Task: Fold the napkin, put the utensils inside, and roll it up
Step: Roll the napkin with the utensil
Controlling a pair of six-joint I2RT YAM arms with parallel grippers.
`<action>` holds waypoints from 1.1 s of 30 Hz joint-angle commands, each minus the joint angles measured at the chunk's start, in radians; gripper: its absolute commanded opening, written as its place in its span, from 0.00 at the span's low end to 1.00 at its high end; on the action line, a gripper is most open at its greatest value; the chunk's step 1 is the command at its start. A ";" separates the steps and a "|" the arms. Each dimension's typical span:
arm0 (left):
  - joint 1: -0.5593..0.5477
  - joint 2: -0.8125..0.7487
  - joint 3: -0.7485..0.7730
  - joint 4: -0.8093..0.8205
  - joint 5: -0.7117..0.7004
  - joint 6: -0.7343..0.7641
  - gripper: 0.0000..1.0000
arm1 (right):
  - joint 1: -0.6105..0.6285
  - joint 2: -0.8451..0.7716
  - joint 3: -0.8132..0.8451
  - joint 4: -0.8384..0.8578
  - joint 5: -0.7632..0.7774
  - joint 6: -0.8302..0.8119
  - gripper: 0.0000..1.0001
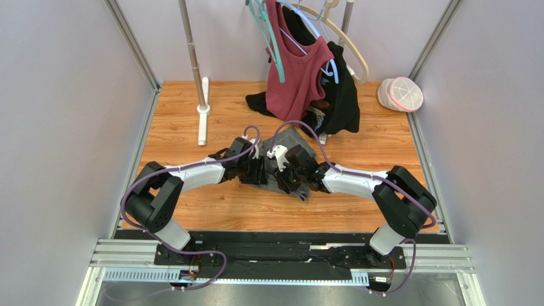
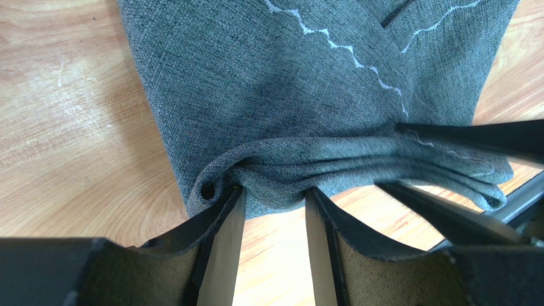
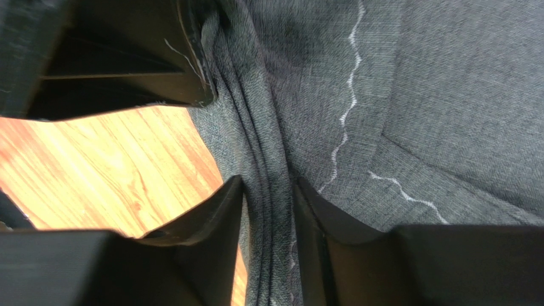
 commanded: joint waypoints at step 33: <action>0.127 -0.282 -0.289 0.339 -0.003 0.023 0.76 | -0.111 0.302 0.142 -0.219 -0.385 0.077 0.00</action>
